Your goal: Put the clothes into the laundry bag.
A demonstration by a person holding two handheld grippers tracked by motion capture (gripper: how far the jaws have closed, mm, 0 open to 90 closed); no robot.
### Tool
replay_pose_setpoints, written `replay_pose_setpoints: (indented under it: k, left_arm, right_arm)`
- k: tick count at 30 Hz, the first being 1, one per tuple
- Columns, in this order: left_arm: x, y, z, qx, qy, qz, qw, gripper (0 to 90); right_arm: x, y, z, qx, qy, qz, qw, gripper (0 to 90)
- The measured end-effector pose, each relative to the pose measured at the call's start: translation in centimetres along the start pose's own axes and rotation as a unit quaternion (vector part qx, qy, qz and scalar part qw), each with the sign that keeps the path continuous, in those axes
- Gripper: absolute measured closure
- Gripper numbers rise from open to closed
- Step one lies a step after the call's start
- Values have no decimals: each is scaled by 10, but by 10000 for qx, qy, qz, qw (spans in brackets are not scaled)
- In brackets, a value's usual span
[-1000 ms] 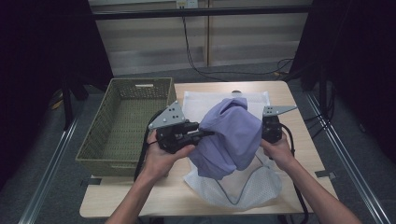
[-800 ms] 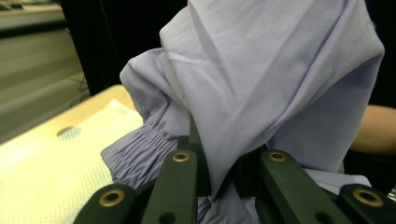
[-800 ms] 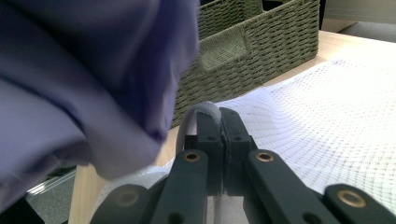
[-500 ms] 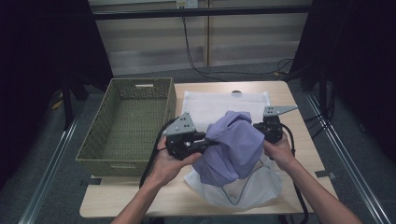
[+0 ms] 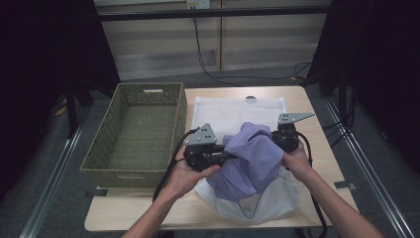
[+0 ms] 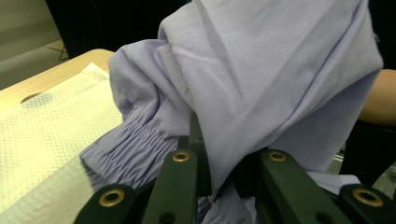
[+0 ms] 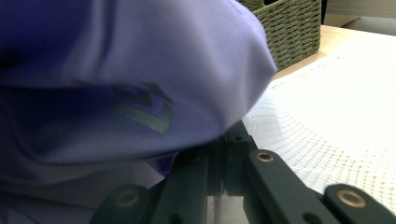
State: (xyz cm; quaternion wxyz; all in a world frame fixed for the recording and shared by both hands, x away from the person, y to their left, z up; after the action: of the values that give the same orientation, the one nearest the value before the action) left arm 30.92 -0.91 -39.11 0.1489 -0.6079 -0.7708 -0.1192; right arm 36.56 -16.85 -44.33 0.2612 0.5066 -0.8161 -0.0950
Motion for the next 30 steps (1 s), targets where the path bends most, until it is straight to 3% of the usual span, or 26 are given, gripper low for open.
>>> replay_pose_setpoints:
  k: [6, 12, 17, 24, 26, 30]
  left_arm:
    - [-8, -10, -2, -67, -1, 139, 9999, 817]
    - [-26, -8, 23, 16, 397, 178, 9991, 818]
    - [-46, -7, 51, 103, 875, 215, 9959, 818]
    - [-57, -3, 72, 127, 1182, 163, 9928, 818]
    - [-58, 1, 77, 83, 1312, 55, 9913, 817]
    - [-61, 5, 87, 226, 1399, 55, 9899, 817]
  right_arm:
    - [0, 0, 0, 5, -11, 3, 10000, 888]
    - [0, 1, 0, 9, -3, 13, 10000, 888]
    - [-1, 1, 2, 12, 57, 11, 10000, 888]
    - [-2, 2, 2, 28, 82, 8, 10000, 888]
    - [-2, 2, 2, 35, 83, 15, 10000, 888]
    - [-3, 3, 3, 55, 106, 16, 9999, 888]
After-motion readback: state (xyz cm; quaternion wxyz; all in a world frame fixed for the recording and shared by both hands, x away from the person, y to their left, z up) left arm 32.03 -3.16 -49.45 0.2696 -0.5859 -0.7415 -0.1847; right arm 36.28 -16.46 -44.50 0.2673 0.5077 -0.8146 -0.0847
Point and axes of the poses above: each handheld gripper's, and its own axes: x roughly backward along the jaws, z roughly out of its underside, y roughly to its left, the point moved 7 cm from there along -x, roughly forward along the jaws, and after that the axes turned 7 degrees about -x, right-handed, at the moved point
